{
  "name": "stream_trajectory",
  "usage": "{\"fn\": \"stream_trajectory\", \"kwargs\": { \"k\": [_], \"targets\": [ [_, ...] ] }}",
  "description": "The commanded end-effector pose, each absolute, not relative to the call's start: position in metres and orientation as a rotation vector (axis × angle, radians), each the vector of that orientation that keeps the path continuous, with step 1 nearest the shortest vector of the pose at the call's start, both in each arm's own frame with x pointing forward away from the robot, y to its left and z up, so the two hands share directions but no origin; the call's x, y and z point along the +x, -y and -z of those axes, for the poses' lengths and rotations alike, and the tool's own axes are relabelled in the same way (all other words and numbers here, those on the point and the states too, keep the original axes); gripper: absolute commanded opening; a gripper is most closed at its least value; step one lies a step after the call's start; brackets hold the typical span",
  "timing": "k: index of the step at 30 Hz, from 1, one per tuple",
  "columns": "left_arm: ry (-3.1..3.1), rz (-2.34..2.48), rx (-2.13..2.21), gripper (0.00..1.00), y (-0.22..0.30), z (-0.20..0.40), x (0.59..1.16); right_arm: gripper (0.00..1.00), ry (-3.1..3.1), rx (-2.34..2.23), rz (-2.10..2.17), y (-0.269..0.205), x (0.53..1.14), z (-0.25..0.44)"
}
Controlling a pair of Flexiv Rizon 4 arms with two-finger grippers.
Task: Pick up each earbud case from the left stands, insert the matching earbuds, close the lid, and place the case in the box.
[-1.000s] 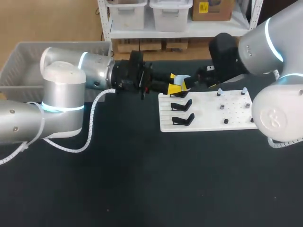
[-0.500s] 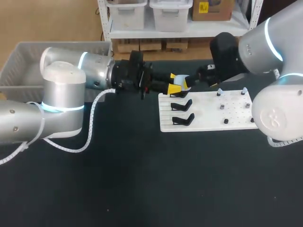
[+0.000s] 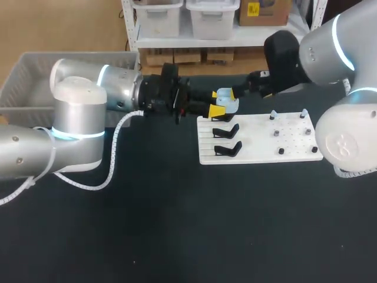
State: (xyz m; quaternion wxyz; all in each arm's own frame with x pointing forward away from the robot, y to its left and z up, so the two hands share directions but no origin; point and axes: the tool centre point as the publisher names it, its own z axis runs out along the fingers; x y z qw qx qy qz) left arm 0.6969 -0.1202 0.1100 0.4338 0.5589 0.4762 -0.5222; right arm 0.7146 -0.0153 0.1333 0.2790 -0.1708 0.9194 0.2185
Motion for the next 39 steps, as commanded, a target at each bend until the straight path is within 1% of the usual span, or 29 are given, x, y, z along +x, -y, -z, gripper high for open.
{"fn": "stream_trajectory", "kwargs": {
  "k": [1, 9, 16, 27, 39],
  "targets": [
    [-1.186, 1.294, 1.387, 0.00, 0.120, -0.109, 0.695, 1.00, -2.423, -0.443, -0.463, 0.030, 0.701, -0.147],
    [-1.186, 1.294, 1.387, 0.00, 0.120, -0.109, 0.695, 1.00, -2.391, -0.422, -0.158, 0.077, 0.690, -0.157],
    [-1.186, 1.294, 1.387, 0.00, 0.120, -0.109, 0.695, 1.00, -2.442, -0.361, -0.076, 0.110, 0.680, -0.143],
    [-1.186, 1.294, 1.387, 0.00, 0.120, -0.109, 0.695, 1.00, -2.545, -0.387, -0.048, 0.129, 0.670, -0.119],
    [-1.186, 1.294, 1.387, 0.00, 0.120, -0.109, 0.695, 1.00, -2.612, -0.428, -0.056, 0.139, 0.687, -0.111]
  ]
}}
